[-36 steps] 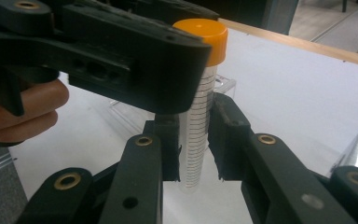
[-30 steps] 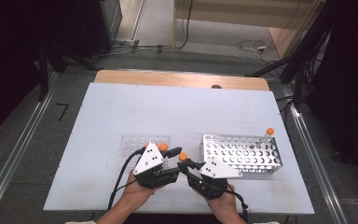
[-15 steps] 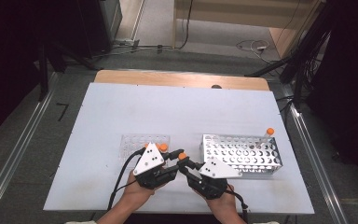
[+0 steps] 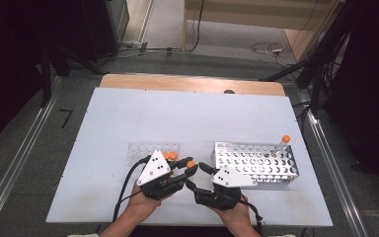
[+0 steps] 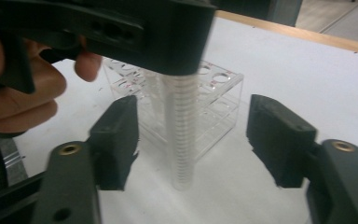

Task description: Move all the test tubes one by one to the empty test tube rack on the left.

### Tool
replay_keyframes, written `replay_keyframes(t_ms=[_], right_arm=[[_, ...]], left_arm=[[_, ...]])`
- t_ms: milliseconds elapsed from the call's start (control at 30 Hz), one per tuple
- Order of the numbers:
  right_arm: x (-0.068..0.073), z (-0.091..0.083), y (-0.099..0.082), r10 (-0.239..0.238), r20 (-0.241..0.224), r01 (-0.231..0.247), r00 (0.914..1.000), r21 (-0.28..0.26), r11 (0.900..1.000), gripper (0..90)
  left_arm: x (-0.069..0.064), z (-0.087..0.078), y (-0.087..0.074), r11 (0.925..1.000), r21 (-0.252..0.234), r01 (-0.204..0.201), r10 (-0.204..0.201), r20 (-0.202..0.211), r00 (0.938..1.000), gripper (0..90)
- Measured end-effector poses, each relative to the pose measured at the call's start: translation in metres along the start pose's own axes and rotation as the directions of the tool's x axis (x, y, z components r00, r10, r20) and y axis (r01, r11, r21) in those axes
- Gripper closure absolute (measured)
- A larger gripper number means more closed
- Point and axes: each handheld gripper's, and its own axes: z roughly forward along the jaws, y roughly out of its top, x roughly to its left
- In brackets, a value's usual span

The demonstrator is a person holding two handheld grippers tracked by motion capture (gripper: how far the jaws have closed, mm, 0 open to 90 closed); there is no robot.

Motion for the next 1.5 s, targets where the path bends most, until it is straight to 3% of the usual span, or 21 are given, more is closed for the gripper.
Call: replay_keyframes(t_ms=[233, 600, 933, 1233, 1500], right_arm=[[-0.008, -0.005, 0.001, 0.022, 0.043, -0.021, 0.9988, -0.015, 0.9997, 20.7], [-0.025, -0.023, 0.002, 0.033, 0.102, -0.029, 0.9942, -0.036, 0.9989, 20.0], [-0.043, -0.04, 0.004, 0.07, 0.158, -0.059, 0.985, -0.073, 0.9956, 19.8], [-0.048, -0.047, 0.005, 0.083, 0.179, -0.068, 0.9803, -0.088, 0.9938, 19.8], [-0.05, -0.048, 0.004, 0.083, 0.184, -0.067, 0.9793, -0.09, 0.9936, 19.8]], left_arm=[[0.004, -0.013, 0.005, 0.9999, -0.012, 0.003, -0.003, -0.01, 0.9999, 70.3], [0.021, -0.043, 0.014, 0.999, -0.035, 0.027, -0.03, -0.071, 0.997, 70.3], [0.039, -0.064, 0.018, 0.9967, -0.067, 0.046, -0.055, -0.144, 0.988, 70.3], [0.051, -0.075, 0.016, 0.9967, -0.065, 0.048, -0.06, -0.189, 0.9801, 70.3], [0.062, -0.082, 0.011, 0.9959, -0.069, 0.058, -0.073, -0.237, 0.9689, 70.3]])
